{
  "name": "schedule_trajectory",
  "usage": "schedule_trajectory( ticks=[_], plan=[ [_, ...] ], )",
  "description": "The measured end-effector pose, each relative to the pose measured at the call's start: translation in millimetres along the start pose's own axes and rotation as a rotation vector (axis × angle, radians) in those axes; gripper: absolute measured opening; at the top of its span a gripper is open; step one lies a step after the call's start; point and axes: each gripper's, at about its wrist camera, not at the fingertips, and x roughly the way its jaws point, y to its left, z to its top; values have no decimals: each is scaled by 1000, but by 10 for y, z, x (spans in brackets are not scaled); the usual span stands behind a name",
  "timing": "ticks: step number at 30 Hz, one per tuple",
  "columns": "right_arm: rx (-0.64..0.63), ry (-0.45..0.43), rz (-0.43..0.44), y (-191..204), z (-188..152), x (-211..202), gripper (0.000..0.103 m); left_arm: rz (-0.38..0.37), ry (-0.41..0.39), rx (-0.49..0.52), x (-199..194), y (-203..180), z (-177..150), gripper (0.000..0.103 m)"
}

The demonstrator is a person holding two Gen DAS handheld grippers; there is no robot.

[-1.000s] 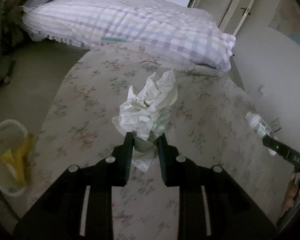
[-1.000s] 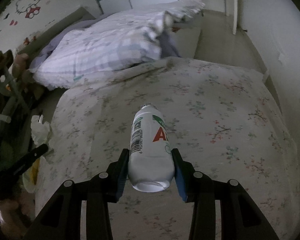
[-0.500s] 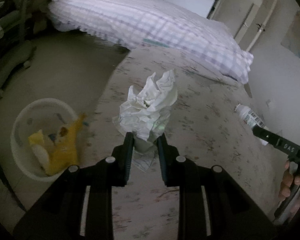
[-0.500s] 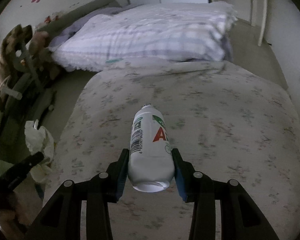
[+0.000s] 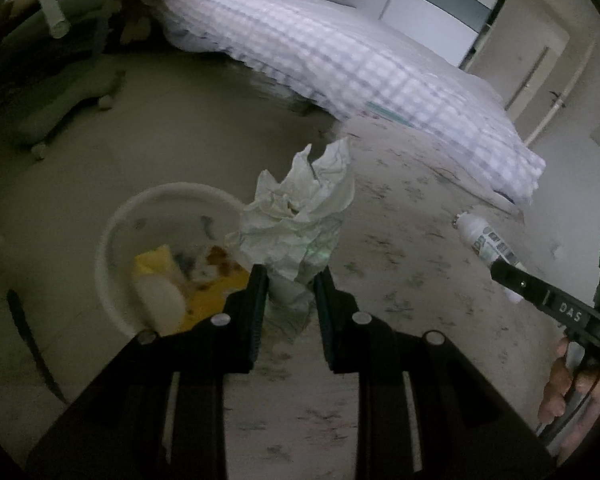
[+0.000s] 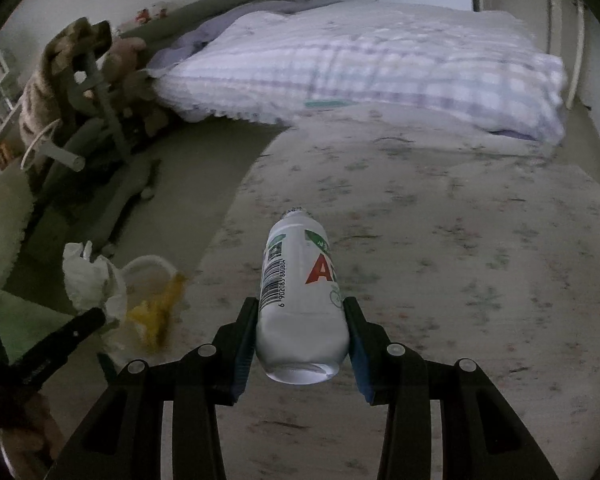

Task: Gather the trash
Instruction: 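Drop the tissue into the wastebasket with the left tool while the right drops the white bottle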

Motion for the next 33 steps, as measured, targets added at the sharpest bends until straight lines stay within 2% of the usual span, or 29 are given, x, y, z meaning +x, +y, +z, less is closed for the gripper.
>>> schedule_trajectory(
  ticks=[8,9,10,11,12,14,21,29,31,33],
  plan=[
    [-80,20,52,545,-40,258,42,62,-9,-56,1,486,38,27],
    [-88,20,60,598,-36,288,42,76,-15,-62,-5,543,44,30],
    [-96,20,69,655,-38,317,42,88,-16,-69,-10,578,51,35],
    [-105,20,77,716,-42,348,42,95,-15,-80,-12,614,59,48],
    [-112,22,83,770,-45,373,42,111,-13,-100,-22,681,64,66],
    [-125,28,95,885,-67,425,43,147,-18,-115,-46,753,57,78],
    [-175,55,127,1229,-139,660,43,276,-8,-65,-136,950,-17,85],
    [-209,81,174,1561,-200,917,43,288,27,-54,-178,1072,-73,89],
    [-218,70,222,1606,-197,956,43,280,30,-60,-190,1080,-76,90],
    [-218,70,248,1630,-187,974,56,267,36,-65,-193,1101,-89,90]
  ],
)
